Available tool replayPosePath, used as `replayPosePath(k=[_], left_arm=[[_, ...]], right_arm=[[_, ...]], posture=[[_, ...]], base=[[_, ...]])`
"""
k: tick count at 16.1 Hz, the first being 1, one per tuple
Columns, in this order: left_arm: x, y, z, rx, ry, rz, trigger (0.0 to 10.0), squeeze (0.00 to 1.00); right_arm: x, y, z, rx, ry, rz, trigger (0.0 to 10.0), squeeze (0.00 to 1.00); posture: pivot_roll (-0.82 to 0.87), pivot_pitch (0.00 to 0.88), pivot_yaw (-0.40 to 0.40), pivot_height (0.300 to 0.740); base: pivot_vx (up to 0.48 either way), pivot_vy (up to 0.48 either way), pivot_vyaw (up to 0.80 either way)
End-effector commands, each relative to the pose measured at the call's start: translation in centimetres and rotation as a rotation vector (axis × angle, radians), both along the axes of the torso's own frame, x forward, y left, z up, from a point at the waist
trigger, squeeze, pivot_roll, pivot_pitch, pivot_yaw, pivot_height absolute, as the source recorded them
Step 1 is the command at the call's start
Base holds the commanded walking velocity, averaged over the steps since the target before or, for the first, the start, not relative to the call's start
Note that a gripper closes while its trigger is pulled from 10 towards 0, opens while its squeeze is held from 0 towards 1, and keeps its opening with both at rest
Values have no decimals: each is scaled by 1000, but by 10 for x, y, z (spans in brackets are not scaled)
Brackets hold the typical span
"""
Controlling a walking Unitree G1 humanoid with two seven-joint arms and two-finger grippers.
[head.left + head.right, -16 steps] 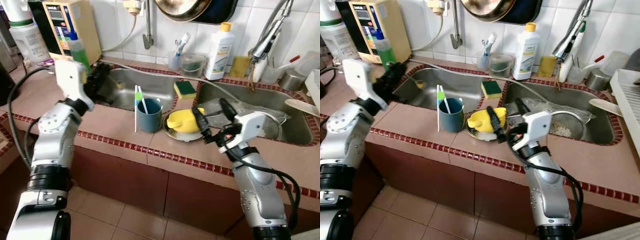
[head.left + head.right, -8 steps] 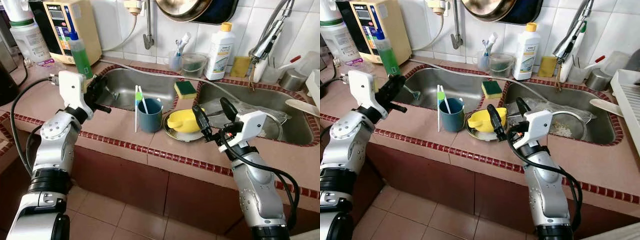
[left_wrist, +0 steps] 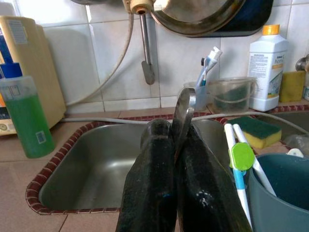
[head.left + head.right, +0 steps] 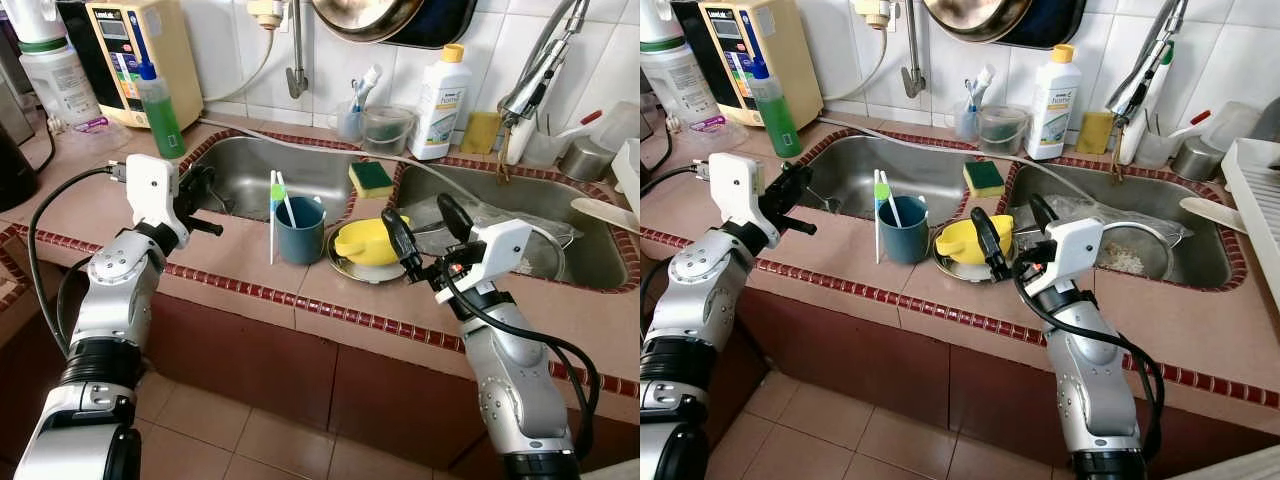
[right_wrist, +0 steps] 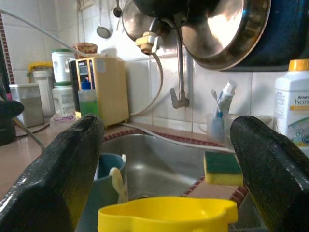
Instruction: Kitchen organization
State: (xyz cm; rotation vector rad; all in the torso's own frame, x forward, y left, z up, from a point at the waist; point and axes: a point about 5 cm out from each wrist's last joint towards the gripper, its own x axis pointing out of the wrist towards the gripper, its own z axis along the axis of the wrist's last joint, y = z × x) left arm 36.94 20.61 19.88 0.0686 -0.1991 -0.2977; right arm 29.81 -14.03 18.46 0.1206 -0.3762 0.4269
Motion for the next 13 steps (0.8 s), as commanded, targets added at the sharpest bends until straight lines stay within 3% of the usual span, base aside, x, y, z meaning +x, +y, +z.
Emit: replayPosePath(k=[1, 7, 13], left_arm=[[2, -2, 3, 15, -9, -3, 10000, 0], [5, -5, 2, 14, 0, -5, 10000, 0], [5, -6, 0, 9, 0, -2, 10000, 0]], right_arm=[[-2, 4, 8, -7, -25, 29, 10000, 0], [-6, 5, 8, -20, -16, 47, 10000, 0], [-6, 4, 10, -28, -17, 60, 10000, 0]], posture=[[-123, 6, 53, 740], [-133, 7, 54, 740], [-134, 12, 46, 740]], base=[[0, 0, 0], [40, 0, 0], [271, 0, 0]])
